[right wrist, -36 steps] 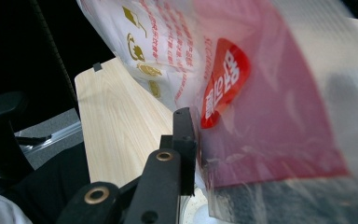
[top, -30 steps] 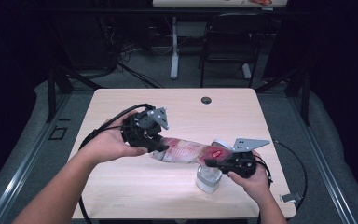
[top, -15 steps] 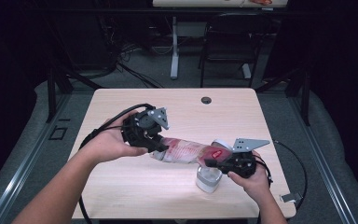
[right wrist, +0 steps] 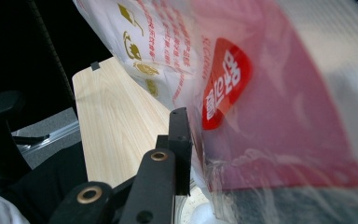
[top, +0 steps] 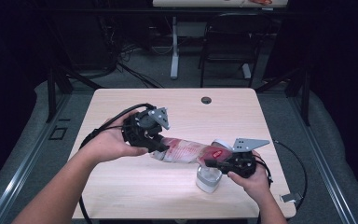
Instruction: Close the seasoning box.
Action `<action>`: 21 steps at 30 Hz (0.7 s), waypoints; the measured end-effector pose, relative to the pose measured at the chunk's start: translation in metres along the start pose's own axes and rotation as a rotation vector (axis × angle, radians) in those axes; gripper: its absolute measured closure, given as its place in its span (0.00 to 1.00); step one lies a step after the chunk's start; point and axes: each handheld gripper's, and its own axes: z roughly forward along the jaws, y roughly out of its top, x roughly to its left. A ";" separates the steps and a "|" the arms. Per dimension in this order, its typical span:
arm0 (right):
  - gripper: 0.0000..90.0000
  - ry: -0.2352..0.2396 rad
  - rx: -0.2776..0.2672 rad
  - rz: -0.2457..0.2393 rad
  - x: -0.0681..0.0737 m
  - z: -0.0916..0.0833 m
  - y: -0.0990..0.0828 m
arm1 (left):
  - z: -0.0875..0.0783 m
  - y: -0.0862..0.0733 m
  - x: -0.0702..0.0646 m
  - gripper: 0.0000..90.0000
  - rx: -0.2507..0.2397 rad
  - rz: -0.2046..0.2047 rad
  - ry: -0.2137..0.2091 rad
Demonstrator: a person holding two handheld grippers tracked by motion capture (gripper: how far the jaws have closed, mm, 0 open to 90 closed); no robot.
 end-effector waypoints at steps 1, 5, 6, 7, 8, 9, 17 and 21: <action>0.90 0.001 -0.002 0.002 0.000 0.000 0.000 | 0.000 0.000 0.000 0.84 0.000 0.000 0.000; 0.90 0.000 0.001 0.000 0.000 0.000 0.000 | 0.000 0.001 0.000 0.84 0.003 0.005 0.000; 0.90 0.000 0.002 0.000 0.000 0.000 0.000 | 0.000 0.001 0.000 0.84 0.001 0.003 -0.001; 0.90 0.001 0.005 -0.001 0.000 0.000 0.000 | 0.000 0.001 0.000 0.84 0.000 0.004 0.000; 0.90 0.001 0.006 -0.001 0.000 0.000 0.000 | 0.000 0.001 0.000 0.84 0.000 0.004 0.000; 0.90 0.001 0.006 -0.001 0.000 0.000 0.000 | -0.001 0.002 0.000 0.84 0.002 0.007 0.000; 0.90 0.006 0.008 0.000 -0.001 0.000 -0.001 | -0.001 0.004 0.000 0.84 0.000 0.010 0.000; 0.90 0.007 0.007 0.002 -0.001 0.000 -0.001 | -0.001 0.004 0.000 0.84 -0.006 0.006 0.000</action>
